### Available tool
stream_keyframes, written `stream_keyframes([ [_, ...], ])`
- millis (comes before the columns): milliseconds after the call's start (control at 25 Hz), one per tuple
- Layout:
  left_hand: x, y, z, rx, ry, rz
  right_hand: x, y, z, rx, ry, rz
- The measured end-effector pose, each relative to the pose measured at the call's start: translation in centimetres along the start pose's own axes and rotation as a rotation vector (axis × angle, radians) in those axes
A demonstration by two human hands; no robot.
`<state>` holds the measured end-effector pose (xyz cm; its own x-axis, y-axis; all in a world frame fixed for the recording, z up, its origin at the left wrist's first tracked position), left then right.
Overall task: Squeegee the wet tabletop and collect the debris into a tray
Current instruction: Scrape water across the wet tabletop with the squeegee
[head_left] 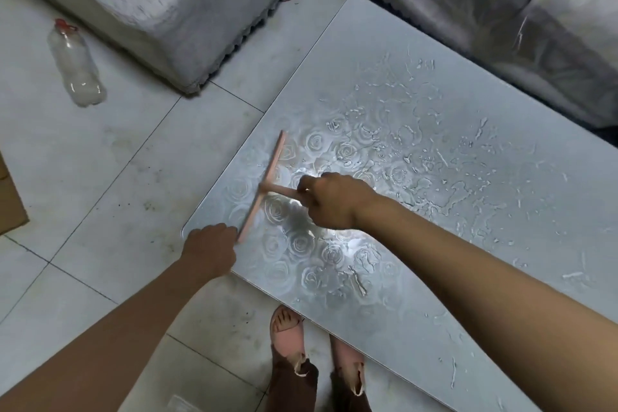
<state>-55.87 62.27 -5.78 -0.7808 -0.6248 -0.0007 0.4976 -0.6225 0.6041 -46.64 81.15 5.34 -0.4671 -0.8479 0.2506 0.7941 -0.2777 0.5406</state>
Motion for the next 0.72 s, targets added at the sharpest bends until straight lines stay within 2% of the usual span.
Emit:
stream_keyframes([
  [160,-0.1,-1.6,1.2,-0.036,-0.001,-0.017,-5.5,3.9,-1.5,0.04,-0.019,-0.075],
  [320,-0.2,-2.5,2.8,-0.068,0.02,-0.023,-9.5,9.4,0.3,0.028,0.091,-0.198],
  [520,-0.7,-3.8,5.0,-0.074,0.027,0.026,-4.2,1.2,3.2,-0.136,0.038,0.005],
  [600,-1.1,-4.6,5.7,-0.082,0.041,0.041,-2.8,-2.5,3.3,-0.13,0.026,0.01],
  [720,-1.7,-6.0,6.6,-0.091,0.044,0.041,-6.5,-1.6,2.7,-0.116,0.01,-0.065],
])
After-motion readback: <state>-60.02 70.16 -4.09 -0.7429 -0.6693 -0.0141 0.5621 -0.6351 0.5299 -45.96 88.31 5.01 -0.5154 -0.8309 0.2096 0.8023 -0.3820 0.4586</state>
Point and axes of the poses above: each hand's wrist, its own y-axis away from the middle knuckle, its own z-axis out of the back of the hand, x = y × z, the point moved 5 cm from there along -y, towards the middle knuckle, and after that the axes turned 7 degrees about -x, right-handed, at the moved point
